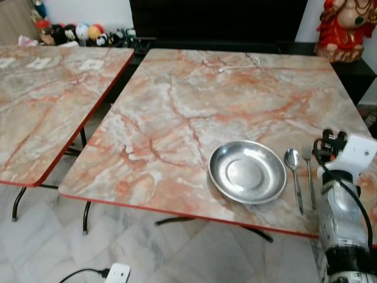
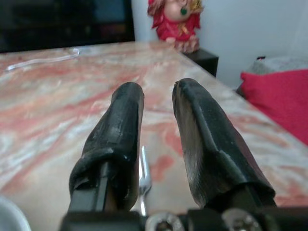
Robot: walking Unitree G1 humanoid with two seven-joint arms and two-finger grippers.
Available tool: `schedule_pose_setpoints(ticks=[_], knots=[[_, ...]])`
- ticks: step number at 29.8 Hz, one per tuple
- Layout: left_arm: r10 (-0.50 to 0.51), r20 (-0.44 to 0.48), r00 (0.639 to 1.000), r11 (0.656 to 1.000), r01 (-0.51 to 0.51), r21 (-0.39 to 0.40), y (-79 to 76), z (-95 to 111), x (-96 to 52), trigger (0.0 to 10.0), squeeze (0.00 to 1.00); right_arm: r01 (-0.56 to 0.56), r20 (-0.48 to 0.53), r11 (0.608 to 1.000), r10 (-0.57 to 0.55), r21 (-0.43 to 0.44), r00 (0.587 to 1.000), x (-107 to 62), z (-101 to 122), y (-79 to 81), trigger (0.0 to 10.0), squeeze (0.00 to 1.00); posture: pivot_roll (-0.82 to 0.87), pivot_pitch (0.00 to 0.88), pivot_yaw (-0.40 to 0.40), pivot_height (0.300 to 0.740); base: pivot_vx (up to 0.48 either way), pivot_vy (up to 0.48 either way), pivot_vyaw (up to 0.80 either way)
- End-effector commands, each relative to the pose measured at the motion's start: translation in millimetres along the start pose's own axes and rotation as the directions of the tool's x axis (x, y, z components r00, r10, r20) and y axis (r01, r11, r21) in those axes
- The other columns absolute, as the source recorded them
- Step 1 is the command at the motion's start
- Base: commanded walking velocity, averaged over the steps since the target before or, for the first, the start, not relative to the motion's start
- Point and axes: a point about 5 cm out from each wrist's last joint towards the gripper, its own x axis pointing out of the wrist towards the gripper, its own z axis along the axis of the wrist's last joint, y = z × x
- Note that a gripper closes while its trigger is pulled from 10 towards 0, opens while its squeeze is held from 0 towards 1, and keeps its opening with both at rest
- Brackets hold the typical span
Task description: Setting the table
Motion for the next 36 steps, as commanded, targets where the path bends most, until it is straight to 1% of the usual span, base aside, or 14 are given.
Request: schedule_pose_setpoints(ticks=[1, 3, 6, 11, 22, 31, 36], knots=[[0.005, -0.023, 1.0, 1.0, -0.005, -0.008, -0.3, -6.4, -0.5, 10.0, 0.0, 0.012, 0.052, 1.0, -0.014, 0.025, 0.999, 2.6, 11.2, -0.6, 10.0, 0.0, 0.04, 0.075, 0.018, 0.74, 0.0, 0.247, 0.0], [0.003, -0.023, 1.0, 1.0, -0.003, -0.005, -0.7, -6.3, -0.4, 10.0, 0.0, 0.012, 0.064, 0.999, -0.014, 0.033, 0.998, 2.3, 12.9, 0.2, 10.0, 0.0, 0.04, 0.076, 0.018, 0.74, 0.0, 0.255, 0.0], [0.002, -0.025, 1.0, 1.0, -0.002, -0.007, -0.9, -6.5, -0.4, 10.0, 0.0, 0.002, 0.113, 0.998, -0.009, 0.062, 0.994, 3.8, 23.2, 6.4, 10.0, 0.0, 0.04, 0.078, 0.016, 0.74, 0.0, 0.342, 0.0], [0.001, -0.028, 1.0, 1.0, -0.001, -0.006, -0.9, -6.7, -0.4, 10.0, 0.0, -0.004, 0.12, 0.998, -0.003, 0.057, 0.993, 4.5, 25.4, 10.4, 10.0, 0.0, 0.04, 0.079, 0.014, 0.74, 0.0, 0.48, 0.0], [-0.001, -0.033, 0.999, 1.0, 0.0, -0.013, -3.1, -8.7, -0.3, 10.0, 0.0, -0.026, 0.12, 0.998, 0.019, 0.061, 0.993, 0.7, 24.2, 17.1, 10.0, 0.0, 0.05, 0.055, -0.004, 0.74, 0.0, 0.48, 0.0], [-0.008, -0.031, 0.999, 1.0, 0.007, -0.019, -5.8, -8.5, 0.1, 10.0, 0.0, -0.081, 0.146, 0.996, 0.073, 0.048, 0.987, 1.6, 29.7, 30.0, 10.0, 0.0, 0.04, 0.033, -0.015, 0.74, 0.0, 0.48, 0.0], [-0.012, -0.031, 0.999, 1.0, 0.011, -0.018, -6.9, -8.4, 0.3, 10.0, 0.0, -0.127, 0.174, 0.991, 0.119, 0.035, 0.978, -1.2, 34.3, 39.1, 10.0, 0.0, 0.04, 0.022, -0.019, 0.74, 0.0, 0.48, 0.0]])
